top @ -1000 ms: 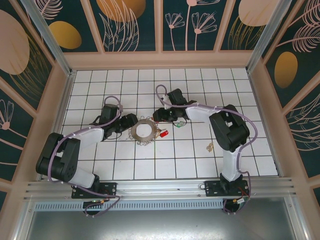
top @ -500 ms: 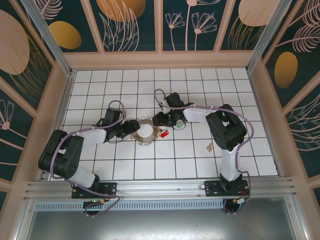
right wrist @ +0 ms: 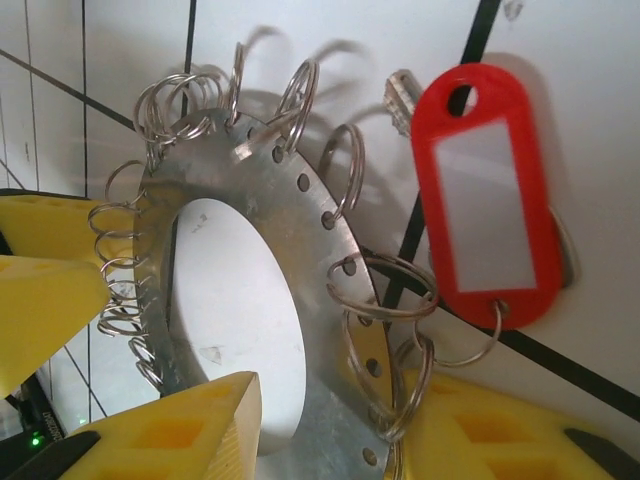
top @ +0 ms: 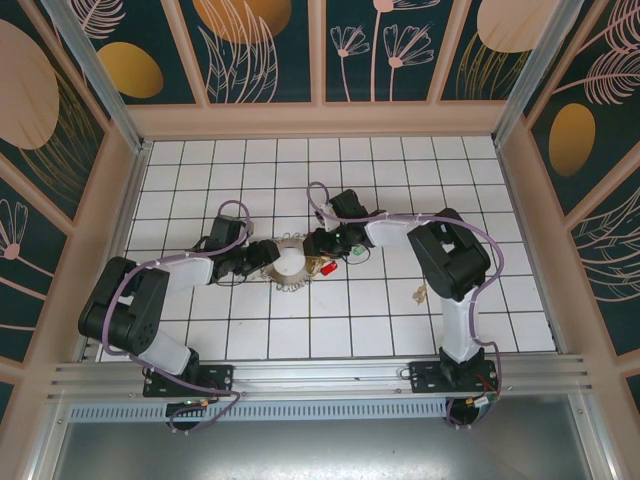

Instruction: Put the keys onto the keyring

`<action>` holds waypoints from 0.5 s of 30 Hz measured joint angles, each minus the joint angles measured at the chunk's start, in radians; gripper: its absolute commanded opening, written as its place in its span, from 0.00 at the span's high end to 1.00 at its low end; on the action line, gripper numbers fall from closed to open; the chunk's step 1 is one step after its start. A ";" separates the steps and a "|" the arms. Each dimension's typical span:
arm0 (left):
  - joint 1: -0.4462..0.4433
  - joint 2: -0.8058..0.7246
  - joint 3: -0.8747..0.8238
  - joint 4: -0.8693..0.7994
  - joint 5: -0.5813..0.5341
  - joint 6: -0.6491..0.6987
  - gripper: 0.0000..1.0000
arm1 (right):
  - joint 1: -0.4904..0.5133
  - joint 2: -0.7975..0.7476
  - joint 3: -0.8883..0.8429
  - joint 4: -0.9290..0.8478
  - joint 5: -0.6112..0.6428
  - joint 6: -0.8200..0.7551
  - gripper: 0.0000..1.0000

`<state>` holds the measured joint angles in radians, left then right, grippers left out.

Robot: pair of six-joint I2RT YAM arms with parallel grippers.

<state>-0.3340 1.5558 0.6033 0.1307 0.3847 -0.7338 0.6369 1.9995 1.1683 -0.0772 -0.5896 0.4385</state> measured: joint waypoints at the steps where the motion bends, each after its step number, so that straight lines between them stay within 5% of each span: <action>1: 0.001 0.001 0.001 0.000 0.000 0.000 0.41 | 0.000 0.001 -0.002 0.008 -0.007 0.006 0.62; 15: -0.005 -0.003 0.003 -0.003 -0.019 -0.004 0.36 | -0.027 -0.001 -0.080 0.141 -0.065 0.064 0.85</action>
<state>-0.3393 1.5524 0.6060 0.1272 0.3656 -0.7376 0.6102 1.9987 1.0885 0.0635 -0.6548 0.5030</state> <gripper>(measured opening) 0.628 0.177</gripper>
